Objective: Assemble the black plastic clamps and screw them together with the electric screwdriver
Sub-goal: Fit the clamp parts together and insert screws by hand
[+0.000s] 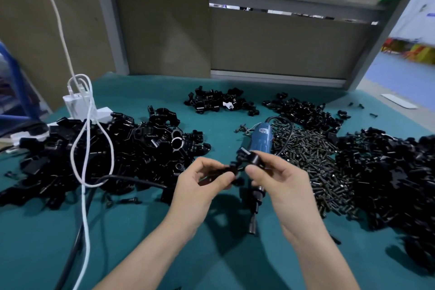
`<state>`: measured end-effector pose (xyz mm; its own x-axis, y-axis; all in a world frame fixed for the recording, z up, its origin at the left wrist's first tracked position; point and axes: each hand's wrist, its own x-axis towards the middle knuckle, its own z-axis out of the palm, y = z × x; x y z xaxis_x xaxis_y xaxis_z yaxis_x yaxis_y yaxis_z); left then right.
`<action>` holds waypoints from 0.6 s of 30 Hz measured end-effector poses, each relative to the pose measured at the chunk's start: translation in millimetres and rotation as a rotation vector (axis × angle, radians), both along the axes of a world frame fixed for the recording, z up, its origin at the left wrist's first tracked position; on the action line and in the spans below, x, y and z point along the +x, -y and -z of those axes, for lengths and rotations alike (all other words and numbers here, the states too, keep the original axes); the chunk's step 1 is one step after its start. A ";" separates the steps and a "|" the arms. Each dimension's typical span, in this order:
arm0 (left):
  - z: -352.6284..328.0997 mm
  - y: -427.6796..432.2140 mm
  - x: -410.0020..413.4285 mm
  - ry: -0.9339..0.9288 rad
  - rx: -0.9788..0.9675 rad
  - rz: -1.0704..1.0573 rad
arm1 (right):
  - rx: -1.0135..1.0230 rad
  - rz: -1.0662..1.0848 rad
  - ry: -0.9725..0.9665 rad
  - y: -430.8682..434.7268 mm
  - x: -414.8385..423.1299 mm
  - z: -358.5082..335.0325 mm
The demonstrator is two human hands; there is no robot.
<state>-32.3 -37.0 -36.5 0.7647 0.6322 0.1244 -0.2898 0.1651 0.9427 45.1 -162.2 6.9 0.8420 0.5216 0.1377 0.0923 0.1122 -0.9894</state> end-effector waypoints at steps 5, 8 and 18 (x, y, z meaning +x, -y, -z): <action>-0.1 0.2 -0.3 0.158 -0.362 0.146 | 0.034 -0.051 -0.060 -1.7 0.3 4.7; -1.0 0.5 -1.2 0.099 -0.204 0.117 | 0.016 -0.143 -0.046 -7.2 -5.4 7.7; -1.7 -7.6 -3.8 -0.116 0.155 0.089 | -0.297 -0.237 0.287 -1.8 18.1 3.9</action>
<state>-36.1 -29.4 -34.8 0.8315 0.5418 0.1225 -0.1683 0.0356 0.9851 63.2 -160.5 3.1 0.6447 0.7469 0.1627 0.3723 -0.1208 -0.9202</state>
